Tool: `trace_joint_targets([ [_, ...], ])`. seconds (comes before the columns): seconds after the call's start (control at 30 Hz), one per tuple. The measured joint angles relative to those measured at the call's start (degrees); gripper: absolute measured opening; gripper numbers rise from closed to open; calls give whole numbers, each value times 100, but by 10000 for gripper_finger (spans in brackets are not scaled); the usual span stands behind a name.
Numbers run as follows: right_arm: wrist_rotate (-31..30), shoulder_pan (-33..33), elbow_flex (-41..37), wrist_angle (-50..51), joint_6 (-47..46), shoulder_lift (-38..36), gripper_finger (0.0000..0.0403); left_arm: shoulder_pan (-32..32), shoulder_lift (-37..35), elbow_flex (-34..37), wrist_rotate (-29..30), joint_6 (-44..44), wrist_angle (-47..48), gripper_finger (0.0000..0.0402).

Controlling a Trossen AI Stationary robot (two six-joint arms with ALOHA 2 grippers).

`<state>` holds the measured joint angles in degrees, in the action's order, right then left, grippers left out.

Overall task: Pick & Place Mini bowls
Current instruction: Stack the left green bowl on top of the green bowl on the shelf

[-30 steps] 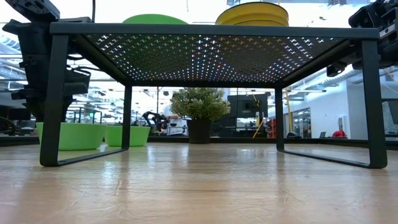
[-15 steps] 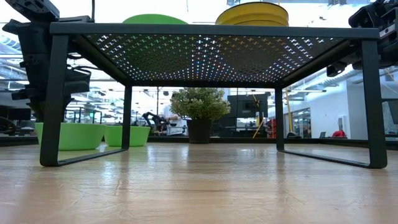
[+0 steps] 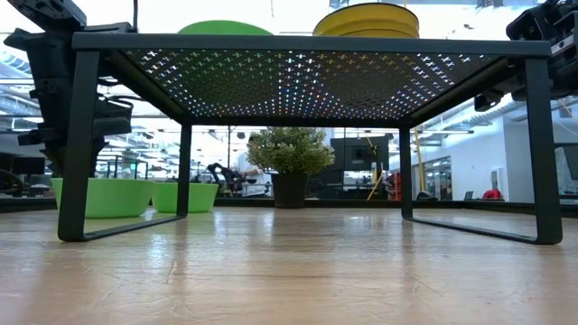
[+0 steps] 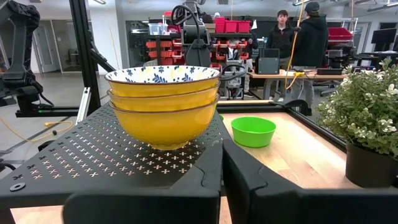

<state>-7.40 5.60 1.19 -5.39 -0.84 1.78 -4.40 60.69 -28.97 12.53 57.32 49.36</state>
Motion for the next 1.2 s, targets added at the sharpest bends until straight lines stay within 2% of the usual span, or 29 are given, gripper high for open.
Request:
trace_joint_targets([
  [0.5,2,-1,0,0,-1,2,0,0,4,4,61,-47,1,6],
  [0.67,0,0,-2,0,0,2,0,0,7,4,76,-61,4,17],
  [0.8,0,0,-1,0,0,2,0,0,4,4,79,-59,4,6],
  [1.0,2,1,-1,0,0,2,0,0,7,4,92,-59,15,19],
  [1.2,0,0,-1,0,-1,2,0,0,4,4,94,-44,5,8],
])
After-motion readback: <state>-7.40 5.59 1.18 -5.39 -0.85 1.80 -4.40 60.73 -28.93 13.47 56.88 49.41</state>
